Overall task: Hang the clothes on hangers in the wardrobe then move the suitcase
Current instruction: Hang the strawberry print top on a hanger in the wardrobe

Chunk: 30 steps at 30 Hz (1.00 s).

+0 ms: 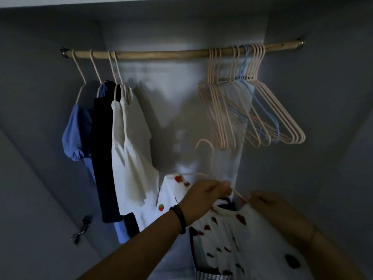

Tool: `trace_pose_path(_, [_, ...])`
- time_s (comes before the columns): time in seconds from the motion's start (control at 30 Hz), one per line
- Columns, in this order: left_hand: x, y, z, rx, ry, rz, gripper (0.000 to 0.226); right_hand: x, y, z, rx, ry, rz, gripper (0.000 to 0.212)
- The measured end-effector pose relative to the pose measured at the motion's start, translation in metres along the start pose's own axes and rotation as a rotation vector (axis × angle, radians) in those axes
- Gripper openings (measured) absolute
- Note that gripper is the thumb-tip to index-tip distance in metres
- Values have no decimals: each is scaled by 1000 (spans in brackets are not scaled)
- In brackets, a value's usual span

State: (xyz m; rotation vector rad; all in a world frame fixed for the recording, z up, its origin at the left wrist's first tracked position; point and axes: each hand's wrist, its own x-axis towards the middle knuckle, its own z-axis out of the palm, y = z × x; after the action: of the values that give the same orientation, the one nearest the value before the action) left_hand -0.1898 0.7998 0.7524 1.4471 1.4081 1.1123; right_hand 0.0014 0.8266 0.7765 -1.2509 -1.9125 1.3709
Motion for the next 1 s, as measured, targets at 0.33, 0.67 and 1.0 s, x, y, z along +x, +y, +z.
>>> trace_pose_path(0.33, [25,22,-16,-407,202,-127,17,22,-21,34,230,-37,-126,34])
trace_pose_path(0.67, [60,52,-81,-461,360,-75,17,47,-42,54,248,69,-253,26])
trace_pose_path(1.0, [76,92,-129,-310,472,198,21,103,-112,94,470,206,-449,39])
